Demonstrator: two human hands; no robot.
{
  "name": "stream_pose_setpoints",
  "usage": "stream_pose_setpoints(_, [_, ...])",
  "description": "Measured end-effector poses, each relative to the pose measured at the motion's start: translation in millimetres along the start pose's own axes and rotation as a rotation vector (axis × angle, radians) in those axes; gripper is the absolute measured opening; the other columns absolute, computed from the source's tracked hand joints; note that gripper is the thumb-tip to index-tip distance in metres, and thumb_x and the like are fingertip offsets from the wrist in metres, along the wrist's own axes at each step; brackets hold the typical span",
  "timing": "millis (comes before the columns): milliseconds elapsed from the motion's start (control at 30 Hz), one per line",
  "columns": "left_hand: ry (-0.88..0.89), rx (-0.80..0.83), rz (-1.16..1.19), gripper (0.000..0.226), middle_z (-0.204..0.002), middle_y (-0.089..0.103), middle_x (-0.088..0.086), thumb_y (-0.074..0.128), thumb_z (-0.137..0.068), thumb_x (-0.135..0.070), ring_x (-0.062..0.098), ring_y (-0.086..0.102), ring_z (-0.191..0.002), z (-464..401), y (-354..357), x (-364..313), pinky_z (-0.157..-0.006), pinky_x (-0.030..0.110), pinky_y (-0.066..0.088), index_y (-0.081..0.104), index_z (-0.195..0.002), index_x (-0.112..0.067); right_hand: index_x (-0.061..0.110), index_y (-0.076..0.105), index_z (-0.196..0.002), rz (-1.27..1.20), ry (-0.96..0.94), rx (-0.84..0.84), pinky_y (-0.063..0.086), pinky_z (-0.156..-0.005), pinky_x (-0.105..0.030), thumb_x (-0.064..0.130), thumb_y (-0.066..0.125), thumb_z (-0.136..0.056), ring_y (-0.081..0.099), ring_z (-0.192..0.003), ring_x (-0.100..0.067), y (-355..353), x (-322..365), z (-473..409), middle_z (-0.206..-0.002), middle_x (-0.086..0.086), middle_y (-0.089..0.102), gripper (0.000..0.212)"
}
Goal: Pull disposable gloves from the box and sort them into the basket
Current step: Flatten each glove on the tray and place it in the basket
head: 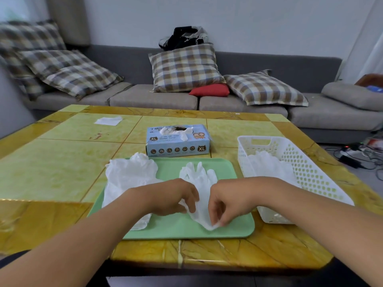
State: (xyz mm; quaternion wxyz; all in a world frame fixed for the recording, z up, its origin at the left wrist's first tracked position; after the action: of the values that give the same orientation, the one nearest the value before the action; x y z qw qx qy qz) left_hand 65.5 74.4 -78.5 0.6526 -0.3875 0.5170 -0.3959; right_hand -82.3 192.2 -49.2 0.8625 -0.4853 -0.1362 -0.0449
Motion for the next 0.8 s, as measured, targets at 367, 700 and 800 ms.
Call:
stream_pose_setpoints(367, [-0.008,0.156,0.049,0.039,-0.160,0.030,-0.022,0.060,-0.097,-0.014,0.002,0.029,-0.145,15,-2,8,-0.118,0.029,0.028,0.074,-0.110,-0.048,0.033,0.032,-0.155,0.052,0.229,-0.216,0.033,-0.116,-0.042,0.059,0.065,-0.089,0.033,-0.143,-0.026,1,-29,-38,-0.158,0.000,0.031,0.078])
stream_pose_setpoints(700, [-0.529,-0.088,-0.152,0.052,-0.120,0.055,-0.015,0.085,-0.076,-0.041,0.012,0.049,-0.118,65,-49,80,-0.100,0.030,0.042,0.065,-0.123,-0.034,0.028,0.053,-0.140,0.055,0.189,-0.405,0.040,-0.105,-0.033,0.050,0.068,-0.090,0.047,-0.129,-0.018,-21,-22,-40,-0.143,0.001,0.050,0.057])
stream_pose_setpoints(800, [-0.493,-0.266,-0.148,0.022,-0.108,0.069,-0.006,0.078,-0.086,-0.034,0.015,0.061,-0.105,67,-49,86,-0.091,0.030,0.048,0.075,-0.106,-0.024,0.029,0.061,-0.130,0.009,0.106,-0.499,0.038,-0.093,-0.025,0.050,0.068,-0.091,0.048,-0.124,-0.012,-28,-10,-39,-0.137,0.008,0.054,0.045])
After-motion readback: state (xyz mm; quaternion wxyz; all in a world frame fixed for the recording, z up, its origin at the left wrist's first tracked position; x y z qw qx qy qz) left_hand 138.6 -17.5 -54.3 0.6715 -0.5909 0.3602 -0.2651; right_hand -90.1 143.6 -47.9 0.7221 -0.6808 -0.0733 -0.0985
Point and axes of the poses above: each hand's wrist, its own z-axis away from the middle knuckle, its own y-axis out of the palm, x = y × z, the point moved 2 cm from there along -z, towards the middle knuckle
